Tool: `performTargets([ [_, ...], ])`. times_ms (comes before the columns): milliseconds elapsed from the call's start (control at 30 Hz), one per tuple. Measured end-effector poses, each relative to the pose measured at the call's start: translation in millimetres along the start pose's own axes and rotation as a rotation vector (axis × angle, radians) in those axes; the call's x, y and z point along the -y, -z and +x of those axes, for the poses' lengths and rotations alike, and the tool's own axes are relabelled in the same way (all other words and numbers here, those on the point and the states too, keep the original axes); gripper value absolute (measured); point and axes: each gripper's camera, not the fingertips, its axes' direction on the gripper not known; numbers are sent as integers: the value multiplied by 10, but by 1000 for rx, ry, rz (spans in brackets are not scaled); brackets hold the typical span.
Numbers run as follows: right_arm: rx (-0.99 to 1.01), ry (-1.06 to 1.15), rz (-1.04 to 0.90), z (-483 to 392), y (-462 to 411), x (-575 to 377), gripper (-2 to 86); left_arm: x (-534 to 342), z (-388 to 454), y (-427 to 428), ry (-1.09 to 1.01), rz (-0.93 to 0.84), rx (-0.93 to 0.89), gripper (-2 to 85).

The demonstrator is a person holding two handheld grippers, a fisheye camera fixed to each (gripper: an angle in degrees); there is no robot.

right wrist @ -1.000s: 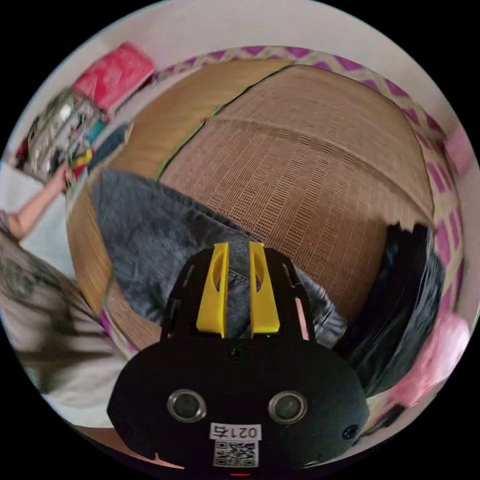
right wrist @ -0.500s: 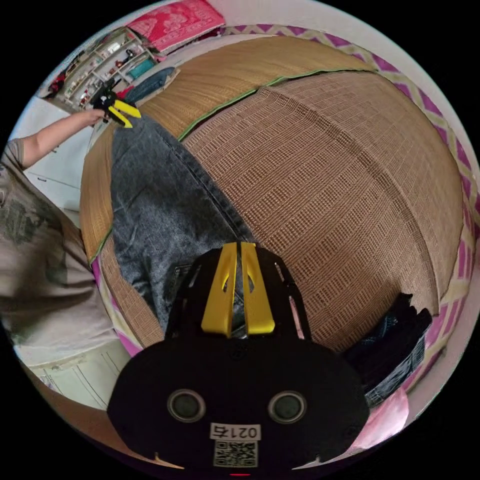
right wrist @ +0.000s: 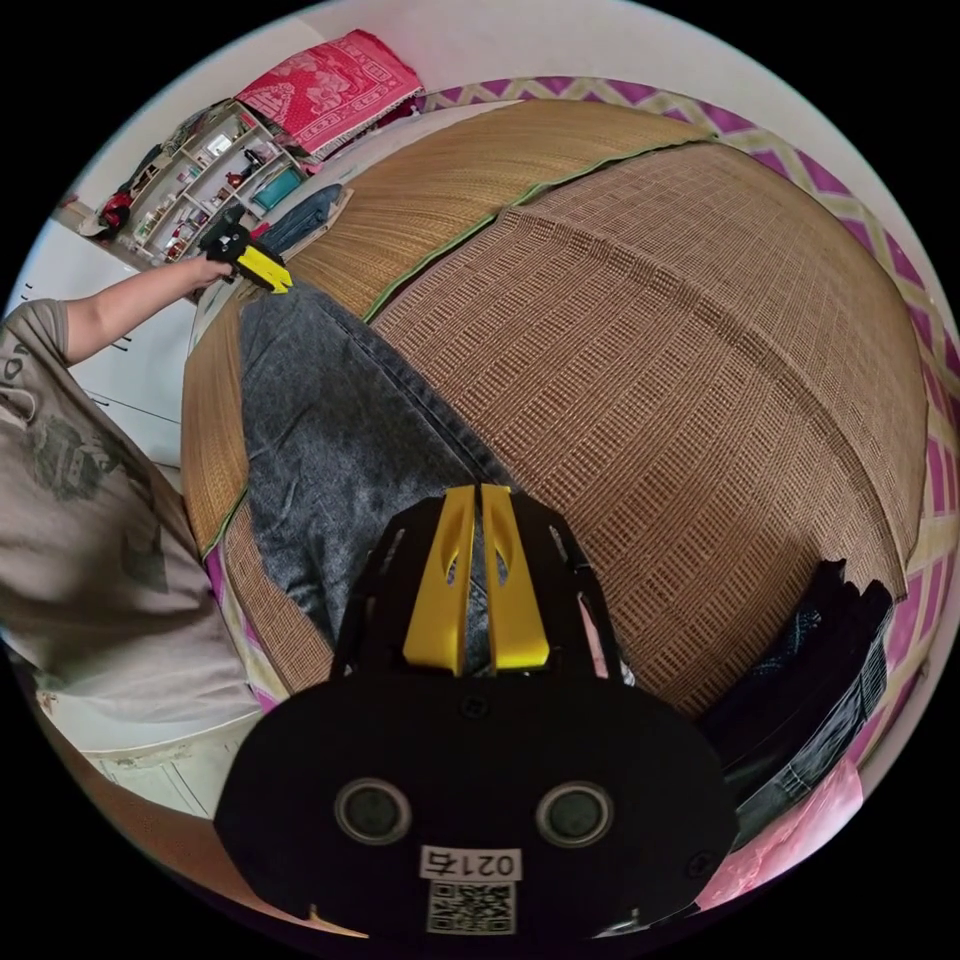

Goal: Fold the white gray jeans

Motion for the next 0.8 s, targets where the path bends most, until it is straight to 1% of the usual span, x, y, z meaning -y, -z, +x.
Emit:
performTargets([
  [67,-4,-6,-3,37,-40,14,-7,102,-20,-22,-14,-14,-9,64],
  [233,-1,-15,3,157,-85,-2,-7,172,-118,99,10,1,-24,60],
  [500,-7,-17,1,383,-86,-26,-6,244,-75,201,-34,-8,35,77],
  [600,1,-24,7,485,-39,-58,-6,237,-99,186,-34,-13,29,67],
  [667,4,-25,11,542,0,-80,-6,214,-69,187,-63,-29,24,32],
  [800,12,-23,19,659,152,-133,-7,122,-25,262,-82,-24,32,3],
])
